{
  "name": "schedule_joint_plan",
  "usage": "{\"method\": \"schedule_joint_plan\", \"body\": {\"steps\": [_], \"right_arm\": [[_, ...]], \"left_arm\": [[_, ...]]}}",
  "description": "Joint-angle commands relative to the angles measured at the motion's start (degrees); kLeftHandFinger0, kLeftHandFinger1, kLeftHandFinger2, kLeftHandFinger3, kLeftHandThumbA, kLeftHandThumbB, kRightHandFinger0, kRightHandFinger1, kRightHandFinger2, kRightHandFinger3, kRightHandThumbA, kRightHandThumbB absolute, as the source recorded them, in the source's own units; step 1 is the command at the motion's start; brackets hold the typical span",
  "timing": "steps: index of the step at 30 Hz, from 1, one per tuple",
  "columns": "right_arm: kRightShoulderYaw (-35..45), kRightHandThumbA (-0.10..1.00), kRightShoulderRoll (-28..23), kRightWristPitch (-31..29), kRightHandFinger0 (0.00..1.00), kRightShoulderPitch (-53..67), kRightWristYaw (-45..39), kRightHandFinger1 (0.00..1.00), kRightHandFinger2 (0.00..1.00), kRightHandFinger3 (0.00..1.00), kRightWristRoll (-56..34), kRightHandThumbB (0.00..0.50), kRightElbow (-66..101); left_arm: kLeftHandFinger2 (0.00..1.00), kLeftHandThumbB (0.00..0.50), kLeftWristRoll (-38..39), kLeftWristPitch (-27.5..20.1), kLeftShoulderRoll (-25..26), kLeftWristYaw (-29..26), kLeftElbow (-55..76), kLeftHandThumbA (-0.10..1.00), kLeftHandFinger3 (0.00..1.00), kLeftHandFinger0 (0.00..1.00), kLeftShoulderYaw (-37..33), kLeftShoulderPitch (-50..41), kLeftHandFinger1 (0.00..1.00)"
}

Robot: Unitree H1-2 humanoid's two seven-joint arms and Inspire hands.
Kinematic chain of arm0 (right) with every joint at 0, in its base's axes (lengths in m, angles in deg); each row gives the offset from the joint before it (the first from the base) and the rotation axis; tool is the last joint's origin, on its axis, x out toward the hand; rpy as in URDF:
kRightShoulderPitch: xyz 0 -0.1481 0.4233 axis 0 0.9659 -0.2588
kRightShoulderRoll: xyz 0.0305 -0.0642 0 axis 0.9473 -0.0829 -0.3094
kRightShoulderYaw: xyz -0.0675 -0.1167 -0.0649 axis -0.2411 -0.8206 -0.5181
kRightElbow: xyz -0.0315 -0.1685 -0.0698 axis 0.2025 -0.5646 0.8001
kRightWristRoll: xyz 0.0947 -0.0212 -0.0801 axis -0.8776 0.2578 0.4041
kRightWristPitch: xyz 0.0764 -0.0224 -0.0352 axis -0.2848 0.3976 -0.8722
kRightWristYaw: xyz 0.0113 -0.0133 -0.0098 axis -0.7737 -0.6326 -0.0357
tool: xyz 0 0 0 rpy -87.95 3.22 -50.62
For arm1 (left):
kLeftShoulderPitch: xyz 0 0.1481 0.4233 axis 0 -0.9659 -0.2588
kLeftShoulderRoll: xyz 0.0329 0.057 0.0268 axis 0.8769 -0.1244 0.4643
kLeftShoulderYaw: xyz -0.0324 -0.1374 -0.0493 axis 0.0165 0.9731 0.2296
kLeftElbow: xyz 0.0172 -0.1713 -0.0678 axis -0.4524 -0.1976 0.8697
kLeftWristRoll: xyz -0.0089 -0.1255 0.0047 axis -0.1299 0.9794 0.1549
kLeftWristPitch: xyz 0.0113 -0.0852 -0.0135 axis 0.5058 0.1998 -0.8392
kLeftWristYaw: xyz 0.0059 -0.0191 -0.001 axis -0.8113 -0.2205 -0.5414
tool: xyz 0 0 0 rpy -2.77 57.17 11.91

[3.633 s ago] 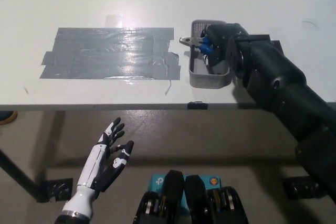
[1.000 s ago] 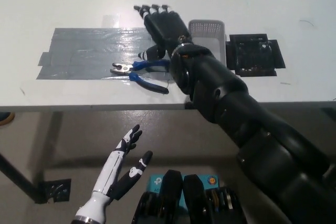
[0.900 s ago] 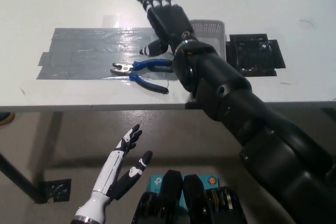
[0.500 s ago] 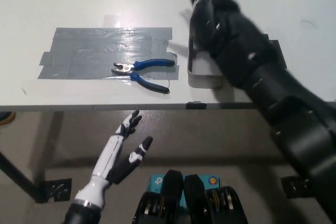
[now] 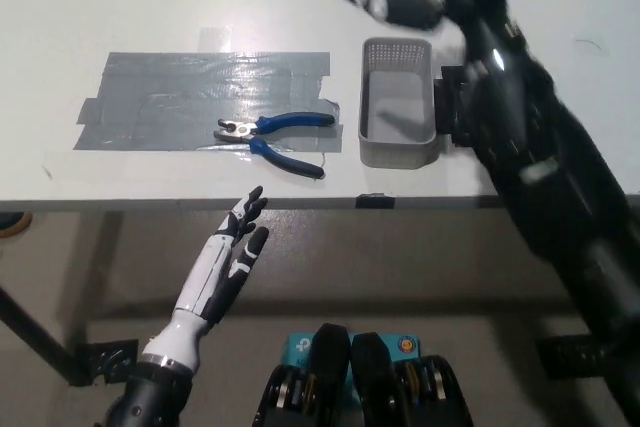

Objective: The robot picks the blue plier placed on top of the container and places it on the grey area of the table

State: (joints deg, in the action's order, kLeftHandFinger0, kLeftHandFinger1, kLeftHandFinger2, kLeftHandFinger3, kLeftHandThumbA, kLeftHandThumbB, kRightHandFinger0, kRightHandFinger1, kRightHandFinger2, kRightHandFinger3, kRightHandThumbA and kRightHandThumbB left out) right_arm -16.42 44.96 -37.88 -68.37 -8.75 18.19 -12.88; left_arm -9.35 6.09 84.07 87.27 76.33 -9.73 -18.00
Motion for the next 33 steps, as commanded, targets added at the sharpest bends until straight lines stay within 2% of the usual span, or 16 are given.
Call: {"method": "schedule_joint_plan", "body": {"steps": [1,3,7,9,12,14,16,18,19,20,21,22,23,26,28,33], "right_arm": [[12.56,1.0,-12.44,6.34,1.0,24.32,-9.23,1.0,1.0,1.0,-22.19,0.207,56.59],[11.59,1.0,-10.16,5.31,1.0,32.16,-6.53,1.0,1.0,1.0,-20.57,0.193,61.39],[7.12,1.0,-4.93,0.52,1.0,45.94,-2.17,1.0,1.0,1.0,-17.07,0.216,64.22],[4.22,1.0,-3.79,-4.1,1.0,51.32,-0.99,1.0,1.0,1.0,-16.59,0.206,62.67],[2.22,1.0,-2.22,-8.18,1.0,54.43,-0.48,1.0,1.0,1.0,-15.44,0.22,59.29],[1.91,1.0,-1.18,-10.44,1.0,55.36,0.0,1.0,1.0,1.0,-13.62,0.198,55.75],[1.9,1.0,-0.81,-11.0,1.0,56.57,-0.3,1.0,1.0,1.0,-13.57,0.195,54.29],[2.01,1.0,0.93,-11.72,1.0,56.52,-1.05,1.0,1.0,1.0,-18.55,0.219,47.59],[2.21,1.0,1.4,-12.7,1.0,56.73,-1.16,1.0,1.0,1.0,-18.87,0.189,45.26],[2.36,1.0,2.08,-12.67,1.0,56.67,-1.84,1.0,1.0,1.0,-19.66,0.198,41.32],[2.68,1.0,2.36,-12.57,1.0,56.5,-2.24,1.0,1.0,1.0,-18.92,0.164,37.89],[2.86,0.92,2.25,-12.34,1.0,56.5,-2.99,1.0,1.0,1.0,-18.89,0.138,35.75],[2.44,1.0,1.97,-10.33,1.0,55.49,-4.66,1.0,1.0,1.0,-17.47,0.186,30.34],[1.06,1.0,2.43,-9.64,1.0,56.14,-7.0,1.0,1.0,1.0,-16.57,0.259,28.17],[0.93,1.0,2.47,-9.6,1.0,55.93,-7.93,1.0,1.0,1.0,-16.93,0.276,27.68],[1.33,1.0,3.21,-9.56,1.0,54.96,-9.71,1.0,1.0,1.0,-18.62,0.279,26.47]], "left_arm": [[1.0,0.148,3.84,-1.45,1.33,-1.35,1.11,1.0,1.0,1.0,4.74,4.43,1.0],[1.0,0.147,3.75,-1.75,1.45,-1.19,1.3,1.0,1.0,1.0,4.68,3.41,1.0],[1.0,0.142,4.22,-2.43,1.0,-0.74,0.25,1.0,1.0,1.0,4.32,1.8,1.0],[1.0,0.139,4.51,-3.36,0.95,-0.82,-0.42,1.0,1.0,1.0,4.45,0.94,1.0],[1.0,0.14,4.36,-3.1,1.21,-0.82,-0.51,1.0,1.0,1.0,4.77,-0.11,1.0],[1.0,0.114,4.72,-3.72,1.19,-0.59,-0.72,0.99,1.0,1.0,4.92,-0.82,1.0],[1.0,0.119,4.72,-3.65,0.89,-0.48,-0.56,0.97,1.0,1.0,4.94,-1.72,1.0],[1.0,0.135,4.49,-3.58,0.87,-0.35,-0.1,0.98,1.0,1.0,4.92,-2.79,1.0],[1.0,0.145,4.56,-3.36,0.85,-0.16,0.22,0.98,1.0,1.0,4.96,-3.31,1.0],[1.0,0.154,4.75,-3.44,0.75,-0.1,0.39,0.99,1.0,1.0,5.06,-4.11,1.0],[1.0,0.163,4.68,-3.67,0.37,-0.27,0.52,0.99,1.0,1.0,5.09,-4.87,1.0],[1.0,0.157,4.69,-3.73,-0.05,-0.38,0.7,0.99,1.0,1.0,5.06,-5.67,1.0],[1.0,0.159,5.16,-3.26,-0.18,-0.21,1.42,0.98,1.0,1.0,5.32,-6.8,1.0],[1.0,0.132,5.23,-2.96,0.72,0.2,3.1,0.96,1.0,1.0,5.89,-9.12,1.0],[1.0,0.123,5.32,-3.49,0.68,0.0,3.05,0.95,1.0,1.0,6.15,-9.89,1.0],[1.0,0.116,5.31,-3.55,0.41,-0.17,4.19,0.95,1.0,1.0,6.32,-13.14,1.0]]}}
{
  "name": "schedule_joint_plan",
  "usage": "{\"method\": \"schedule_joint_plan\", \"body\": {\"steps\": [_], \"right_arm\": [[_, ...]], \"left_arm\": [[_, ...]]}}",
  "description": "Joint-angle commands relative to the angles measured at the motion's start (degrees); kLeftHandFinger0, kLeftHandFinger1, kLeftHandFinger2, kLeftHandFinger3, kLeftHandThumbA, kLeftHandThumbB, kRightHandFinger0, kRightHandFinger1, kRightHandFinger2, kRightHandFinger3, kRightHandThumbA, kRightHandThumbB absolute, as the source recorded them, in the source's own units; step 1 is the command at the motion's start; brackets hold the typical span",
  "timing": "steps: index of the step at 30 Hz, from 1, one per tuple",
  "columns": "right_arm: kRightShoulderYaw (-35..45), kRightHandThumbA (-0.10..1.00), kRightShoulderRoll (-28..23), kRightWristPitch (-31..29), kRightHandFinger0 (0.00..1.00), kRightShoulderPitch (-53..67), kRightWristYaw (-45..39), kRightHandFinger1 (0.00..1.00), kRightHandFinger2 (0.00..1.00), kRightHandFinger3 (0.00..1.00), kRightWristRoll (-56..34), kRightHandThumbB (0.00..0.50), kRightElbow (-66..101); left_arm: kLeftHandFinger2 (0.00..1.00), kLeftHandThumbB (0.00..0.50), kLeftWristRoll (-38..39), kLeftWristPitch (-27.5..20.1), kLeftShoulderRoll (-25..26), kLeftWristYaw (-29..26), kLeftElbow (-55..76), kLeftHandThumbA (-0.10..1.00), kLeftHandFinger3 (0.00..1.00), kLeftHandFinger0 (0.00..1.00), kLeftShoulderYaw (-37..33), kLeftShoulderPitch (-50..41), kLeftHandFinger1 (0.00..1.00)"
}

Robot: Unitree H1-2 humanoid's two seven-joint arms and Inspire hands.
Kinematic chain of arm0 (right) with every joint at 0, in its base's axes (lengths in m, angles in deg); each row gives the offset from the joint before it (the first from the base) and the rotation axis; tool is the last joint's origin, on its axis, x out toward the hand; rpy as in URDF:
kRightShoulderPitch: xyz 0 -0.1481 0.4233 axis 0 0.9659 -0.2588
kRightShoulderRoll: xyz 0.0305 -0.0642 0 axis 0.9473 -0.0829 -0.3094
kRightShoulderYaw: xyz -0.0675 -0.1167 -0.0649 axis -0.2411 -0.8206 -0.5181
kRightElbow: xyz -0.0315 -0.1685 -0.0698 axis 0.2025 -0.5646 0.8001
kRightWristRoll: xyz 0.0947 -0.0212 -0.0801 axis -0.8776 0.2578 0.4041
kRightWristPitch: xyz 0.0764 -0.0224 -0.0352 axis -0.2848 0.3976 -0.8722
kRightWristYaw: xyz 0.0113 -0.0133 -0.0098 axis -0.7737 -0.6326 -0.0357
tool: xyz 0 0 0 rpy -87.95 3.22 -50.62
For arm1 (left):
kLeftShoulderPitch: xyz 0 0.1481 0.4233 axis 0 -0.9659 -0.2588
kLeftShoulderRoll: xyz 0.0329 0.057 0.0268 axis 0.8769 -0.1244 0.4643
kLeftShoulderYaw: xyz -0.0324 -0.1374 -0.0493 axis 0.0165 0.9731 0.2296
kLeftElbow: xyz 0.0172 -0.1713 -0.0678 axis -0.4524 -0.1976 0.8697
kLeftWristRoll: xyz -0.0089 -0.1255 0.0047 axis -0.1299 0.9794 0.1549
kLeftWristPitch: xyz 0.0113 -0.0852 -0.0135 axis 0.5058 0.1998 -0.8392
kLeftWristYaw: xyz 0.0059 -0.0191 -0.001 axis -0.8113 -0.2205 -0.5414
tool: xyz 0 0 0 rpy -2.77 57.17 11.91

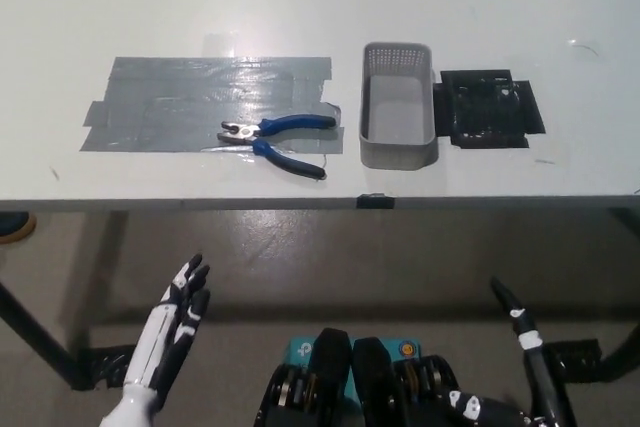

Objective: The robot picks the blue plier placed on top of the container and places it on the grey area of the table

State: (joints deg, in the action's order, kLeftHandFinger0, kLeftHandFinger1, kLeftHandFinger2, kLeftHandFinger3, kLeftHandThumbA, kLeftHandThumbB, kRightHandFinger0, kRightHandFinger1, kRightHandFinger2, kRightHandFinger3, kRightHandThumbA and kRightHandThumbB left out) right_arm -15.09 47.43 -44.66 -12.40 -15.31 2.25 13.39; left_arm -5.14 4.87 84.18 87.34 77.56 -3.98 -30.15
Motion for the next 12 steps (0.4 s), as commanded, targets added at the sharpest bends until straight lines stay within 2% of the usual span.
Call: {"method": "schedule_joint_plan", "body": {"steps": [1,3,4,6,12], "right_arm": [[0.03,1.0,0.94,-2.59,1.0,-1.2,-3.45,1.0,1.0,1.0,-2.72,0.285,0.02],[-0.09,1.0,1.22,-2.3,1.0,-1.46,-4.36,1.0,1.0,1.0,-2.91,0.294,-0.08],[-0.04,1.0,1.25,-2.8,1.0,-1.76,-4.67,1.0,1.0,1.0,-3.04,0.283,-0.36],[0.34,1.0,1.52,-3.92,1.0,-2.61,-5.07,1.0,1.0,1.0,-3.79,0.284,-1.23],[1.44,1.0,1.71,-4.11,1.0,-3.93,-6.39,1.0,1.0,1.0,-5.9,0.269,-2.29]], "left_arm": [[1.0,0.105,1.42,-2.46,0.2,-0.25,3.25,0.95,1.0,1.0,0.65,-1.66,1.0],[1.0,0.089,2.14,-2.61,-0.33,-0.61,4.11,0.92,1.0,1.0,1.03,-3.46,1.0],[1.0,0.087,2.93,-2.74,-0.71,-0.63,4.38,0.88,1.0,1.0,1.26,-4.17,1.0],[1.0,0.096,4.54,-3.15,-1.48,-0.59,4.63,0.87,1.0,1.0,1.78,-5.56,1.0],[1.0,0.107,4.42,-4.75,-2.31,-1.06,4.05,0.88,1.0,1.0,2.55,-6.71,1.0]]}}
